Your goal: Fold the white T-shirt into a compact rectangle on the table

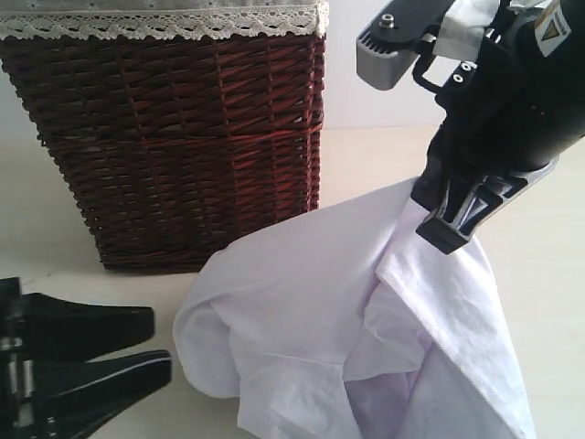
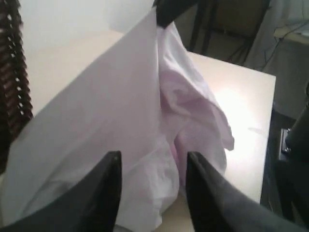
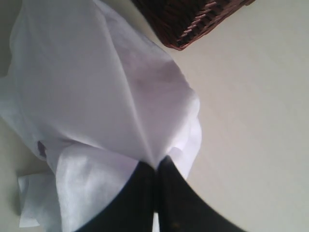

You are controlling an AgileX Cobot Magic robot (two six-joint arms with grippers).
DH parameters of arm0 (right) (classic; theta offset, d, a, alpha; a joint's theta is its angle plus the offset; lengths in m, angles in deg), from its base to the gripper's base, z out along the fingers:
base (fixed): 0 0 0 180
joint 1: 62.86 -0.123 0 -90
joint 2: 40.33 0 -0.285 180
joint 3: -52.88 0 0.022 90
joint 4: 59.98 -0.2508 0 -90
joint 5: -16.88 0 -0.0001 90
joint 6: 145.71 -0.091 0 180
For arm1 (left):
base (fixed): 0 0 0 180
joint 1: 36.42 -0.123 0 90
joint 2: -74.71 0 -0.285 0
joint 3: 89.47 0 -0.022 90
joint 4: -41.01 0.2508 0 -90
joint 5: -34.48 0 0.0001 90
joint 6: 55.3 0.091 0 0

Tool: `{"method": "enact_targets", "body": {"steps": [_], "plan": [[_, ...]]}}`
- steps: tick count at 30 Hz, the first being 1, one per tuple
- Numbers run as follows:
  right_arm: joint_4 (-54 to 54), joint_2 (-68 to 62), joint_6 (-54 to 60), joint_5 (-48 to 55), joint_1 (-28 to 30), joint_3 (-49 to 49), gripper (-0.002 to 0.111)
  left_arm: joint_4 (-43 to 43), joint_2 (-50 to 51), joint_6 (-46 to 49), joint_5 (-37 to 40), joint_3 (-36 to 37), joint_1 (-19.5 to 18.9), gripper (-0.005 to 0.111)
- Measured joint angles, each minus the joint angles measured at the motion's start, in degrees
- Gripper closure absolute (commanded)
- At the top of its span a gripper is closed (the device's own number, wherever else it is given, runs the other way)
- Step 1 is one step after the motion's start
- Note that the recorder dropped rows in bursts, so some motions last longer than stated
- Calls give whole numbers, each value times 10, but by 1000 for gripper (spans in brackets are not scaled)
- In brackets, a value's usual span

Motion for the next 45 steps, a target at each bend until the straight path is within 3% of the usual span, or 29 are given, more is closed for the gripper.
{"method": "enact_targets", "body": {"steps": [4, 8, 11, 15, 20, 22, 24, 27, 36, 45], "plan": [[0, 0, 0, 1, 0, 0, 108, -7, 154, 32, -9, -54, 50, 63], [-1, 0, 0, 1, 0, 0, 108, -51, 272, 82, 25, -117, 149, 63], [-3, 0, 0, 1, 0, 0, 108, -123, 331, 131, 98, -165, 205, 50], [-3, 0, -3, 1, 0, 0, 108, -186, 378, 162, 156, -215, 245, 40], [-4, 0, -6, 1, 0, 0, 108, -220, 399, 170, 223, -265, 270, 42], [-5, 0, -9, 1, 0, 0, 108, -235, 400, 170, 281, -284, 270, 48], [-6, 0, -10, 1, 0, 0, 108, -243, 400, 170, 361, -304, 270, 64], [-6, 0, -11, 1, 0, 0, 108, -248, 400, 169, 451, -316, 270, 107], [6, 0, -12, 25, 0, 0, 108, -239, 391, 170, 469, -318, 304, 107], [29, 11, -12, 42, 0, 0, 108, -237, 223, 170, 611, -318, 319, 107]]}}
